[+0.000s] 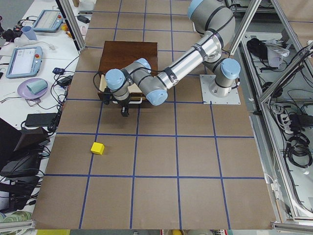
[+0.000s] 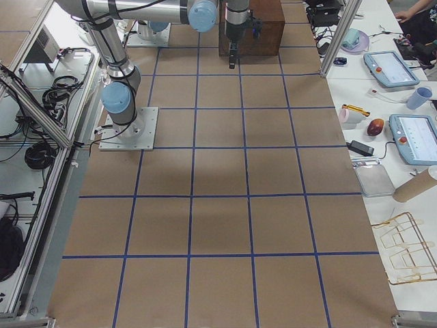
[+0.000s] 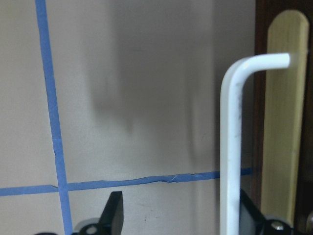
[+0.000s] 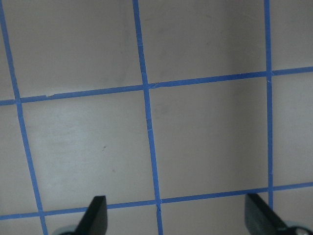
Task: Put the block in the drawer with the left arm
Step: 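Release the handle and move the left gripper over the yellow cube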
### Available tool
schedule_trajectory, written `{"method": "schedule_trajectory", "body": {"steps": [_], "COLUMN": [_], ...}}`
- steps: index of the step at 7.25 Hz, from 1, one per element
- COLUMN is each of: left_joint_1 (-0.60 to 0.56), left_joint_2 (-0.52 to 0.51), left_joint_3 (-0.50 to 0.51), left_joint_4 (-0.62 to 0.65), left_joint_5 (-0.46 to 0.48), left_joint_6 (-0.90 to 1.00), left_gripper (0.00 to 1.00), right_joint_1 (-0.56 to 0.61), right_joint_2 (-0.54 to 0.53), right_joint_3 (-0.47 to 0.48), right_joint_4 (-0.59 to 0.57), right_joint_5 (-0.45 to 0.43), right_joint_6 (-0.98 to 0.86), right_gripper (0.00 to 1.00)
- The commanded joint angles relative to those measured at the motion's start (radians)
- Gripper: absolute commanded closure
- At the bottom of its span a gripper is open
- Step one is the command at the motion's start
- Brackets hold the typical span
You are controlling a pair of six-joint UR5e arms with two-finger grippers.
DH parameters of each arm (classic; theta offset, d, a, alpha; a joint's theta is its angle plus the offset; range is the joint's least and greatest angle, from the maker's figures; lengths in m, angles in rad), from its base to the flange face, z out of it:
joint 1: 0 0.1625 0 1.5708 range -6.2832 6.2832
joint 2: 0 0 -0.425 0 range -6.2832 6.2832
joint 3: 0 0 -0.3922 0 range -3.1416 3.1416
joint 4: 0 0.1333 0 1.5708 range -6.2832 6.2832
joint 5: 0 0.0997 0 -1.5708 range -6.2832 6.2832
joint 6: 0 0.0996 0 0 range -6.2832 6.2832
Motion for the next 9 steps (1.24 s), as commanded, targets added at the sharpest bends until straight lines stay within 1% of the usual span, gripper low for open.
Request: {"method": "schedule_trajectory", "body": {"steps": [1, 2, 3, 4, 5, 8, 9], "left_joint_1": [0.0, 0.002, 0.011, 0.035, 0.037, 0.037, 0.04], "left_joint_2": [0.032, 0.035, 0.022, -0.016, -0.067, -0.252, -0.301], "left_joint_3": [0.018, 0.036, 0.079, 0.149, 0.223, 0.45, 0.519], "left_joint_4": [-0.005, -0.002, 0.001, -0.011, -0.02, -0.021, -0.021], "left_joint_5": [-0.002, 0.005, 0.009, 0.012, 0.047, 0.05, 0.048], "left_joint_6": [-0.006, -0.005, 0.001, 0.005, 0.009, 0.024, 0.069], "left_gripper": [0.0, 0.0, 0.0, 0.0, 0.0, 0.0, 0.0], "right_joint_1": [0.0, 0.0, 0.0, 0.0, 0.0, 0.0, 0.0], "right_joint_2": [0.0, 0.0, 0.0, 0.0, 0.0, 0.0, 0.0], "right_joint_3": [0.0, 0.0, 0.0, 0.0, 0.0, 0.0, 0.0], "right_joint_4": [0.0, 0.0, 0.0, 0.0, 0.0, 0.0, 0.0], "right_joint_5": [0.0, 0.0, 0.0, 0.0, 0.0, 0.0, -0.002], "right_joint_6": [0.0, 0.0, 0.0, 0.0, 0.0, 0.0, 0.0], "right_gripper": [0.0, 0.0, 0.0, 0.0, 0.0, 0.0, 0.0]}}
